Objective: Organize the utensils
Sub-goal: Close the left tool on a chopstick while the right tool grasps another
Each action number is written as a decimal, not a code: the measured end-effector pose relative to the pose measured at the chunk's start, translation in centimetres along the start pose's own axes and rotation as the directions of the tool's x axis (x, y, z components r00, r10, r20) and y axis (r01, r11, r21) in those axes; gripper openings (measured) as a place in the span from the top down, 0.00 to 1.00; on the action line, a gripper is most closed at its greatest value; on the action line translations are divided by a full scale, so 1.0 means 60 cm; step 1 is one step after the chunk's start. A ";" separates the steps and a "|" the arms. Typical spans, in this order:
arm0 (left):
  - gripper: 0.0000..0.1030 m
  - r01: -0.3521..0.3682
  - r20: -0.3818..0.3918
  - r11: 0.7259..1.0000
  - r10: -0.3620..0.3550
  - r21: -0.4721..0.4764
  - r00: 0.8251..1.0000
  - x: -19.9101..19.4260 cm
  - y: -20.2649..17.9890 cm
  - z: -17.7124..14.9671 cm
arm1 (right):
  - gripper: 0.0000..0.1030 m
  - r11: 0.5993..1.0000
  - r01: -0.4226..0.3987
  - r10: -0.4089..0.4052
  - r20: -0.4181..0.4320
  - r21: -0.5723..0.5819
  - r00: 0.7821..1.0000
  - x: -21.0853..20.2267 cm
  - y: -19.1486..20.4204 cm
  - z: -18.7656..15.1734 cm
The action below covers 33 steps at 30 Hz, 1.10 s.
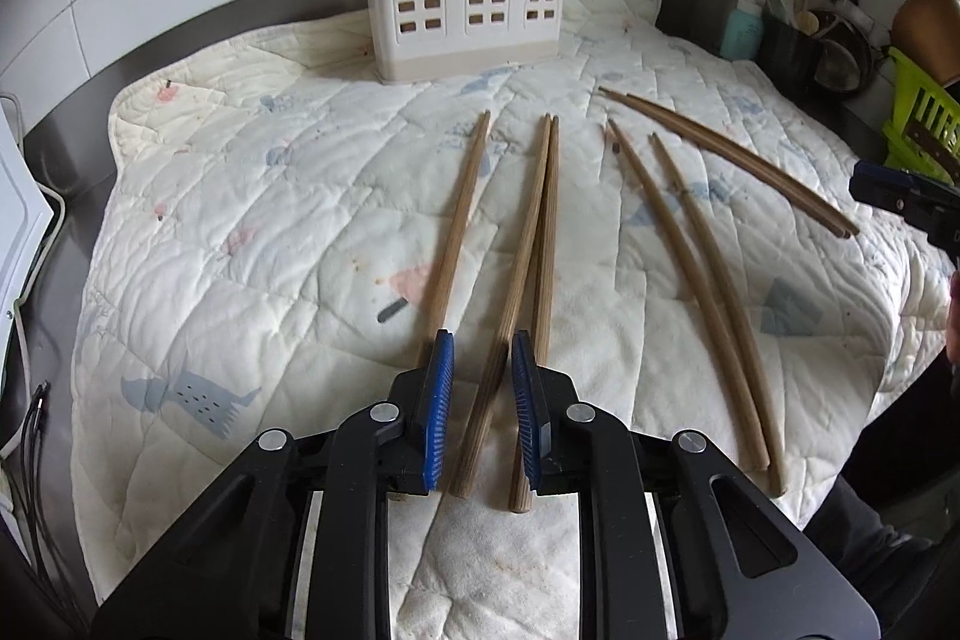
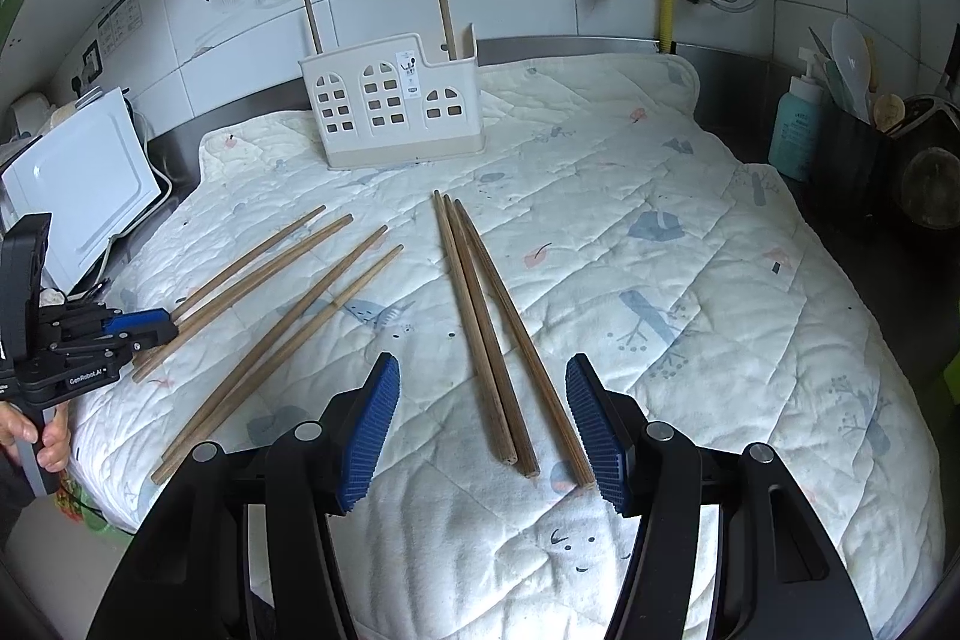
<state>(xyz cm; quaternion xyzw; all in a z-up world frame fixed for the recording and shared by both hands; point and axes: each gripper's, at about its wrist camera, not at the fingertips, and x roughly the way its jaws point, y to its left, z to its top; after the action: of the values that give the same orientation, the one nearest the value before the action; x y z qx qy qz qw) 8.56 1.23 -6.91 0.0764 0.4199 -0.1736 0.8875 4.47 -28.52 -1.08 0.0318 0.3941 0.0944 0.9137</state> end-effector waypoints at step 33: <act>0.88 -0.004 0.026 0.995 0.006 -0.097 1.000 0.010 -0.003 -0.017 | 0.84 0.998 0.024 -0.027 -0.058 -0.060 0.998 0.063 -0.049 -0.029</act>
<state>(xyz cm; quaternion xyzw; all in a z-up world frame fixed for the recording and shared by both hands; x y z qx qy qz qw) 8.11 1.18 -8.00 0.0320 0.4161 -0.1518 0.8960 6.21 -30.71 -5.37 -0.0029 0.4184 0.0952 0.9032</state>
